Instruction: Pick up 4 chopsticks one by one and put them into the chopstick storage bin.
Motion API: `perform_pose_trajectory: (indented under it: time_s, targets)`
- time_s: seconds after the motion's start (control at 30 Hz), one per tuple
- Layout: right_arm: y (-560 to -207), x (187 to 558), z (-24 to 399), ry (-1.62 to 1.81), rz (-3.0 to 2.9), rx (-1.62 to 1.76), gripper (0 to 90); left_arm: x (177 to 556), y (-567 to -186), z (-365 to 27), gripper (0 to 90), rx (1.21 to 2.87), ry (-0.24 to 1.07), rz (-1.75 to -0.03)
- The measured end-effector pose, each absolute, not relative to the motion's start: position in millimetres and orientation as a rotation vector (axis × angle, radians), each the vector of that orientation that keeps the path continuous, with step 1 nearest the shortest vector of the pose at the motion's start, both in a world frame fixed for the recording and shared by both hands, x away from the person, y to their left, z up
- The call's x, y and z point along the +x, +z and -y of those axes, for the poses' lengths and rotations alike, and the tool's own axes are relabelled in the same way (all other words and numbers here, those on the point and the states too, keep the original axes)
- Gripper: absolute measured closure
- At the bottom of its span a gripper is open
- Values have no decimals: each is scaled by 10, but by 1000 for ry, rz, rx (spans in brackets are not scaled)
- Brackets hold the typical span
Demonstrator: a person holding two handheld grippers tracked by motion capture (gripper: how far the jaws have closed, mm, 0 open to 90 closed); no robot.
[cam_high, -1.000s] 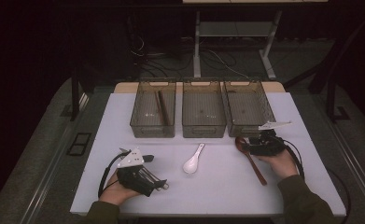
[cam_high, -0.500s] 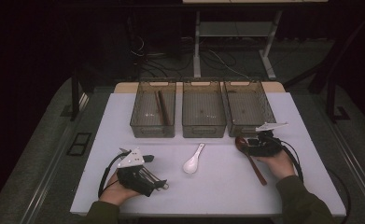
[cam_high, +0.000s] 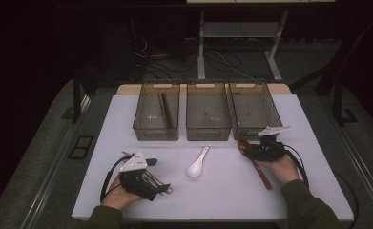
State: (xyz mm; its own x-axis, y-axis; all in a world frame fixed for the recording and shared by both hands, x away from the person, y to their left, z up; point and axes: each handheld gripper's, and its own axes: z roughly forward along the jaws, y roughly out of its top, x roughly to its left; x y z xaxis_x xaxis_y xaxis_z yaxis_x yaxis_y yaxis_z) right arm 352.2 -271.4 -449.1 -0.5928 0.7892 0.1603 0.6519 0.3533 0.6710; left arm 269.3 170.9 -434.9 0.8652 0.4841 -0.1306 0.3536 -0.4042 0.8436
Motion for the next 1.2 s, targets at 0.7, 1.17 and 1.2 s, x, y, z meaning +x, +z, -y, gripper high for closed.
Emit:
perform_pose_trajectory:
  time_s: [0.7, 1.17, 1.2]
  targets:
    - [-4440, 3491, 2645, 1017, -2436, 1222, 826, 2703, -4355, -1723, 0, 2026, 156, -609]
    - [-4274, 3418, 2642, 1158, -2386, 1220, 826, 2698, -4351, -1712, 0, 2023, 149, -603]
    - [-4267, 3419, 2644, 1168, -2381, 1210, 826, 2697, -4352, -1712, 0, 2023, 150, -603]
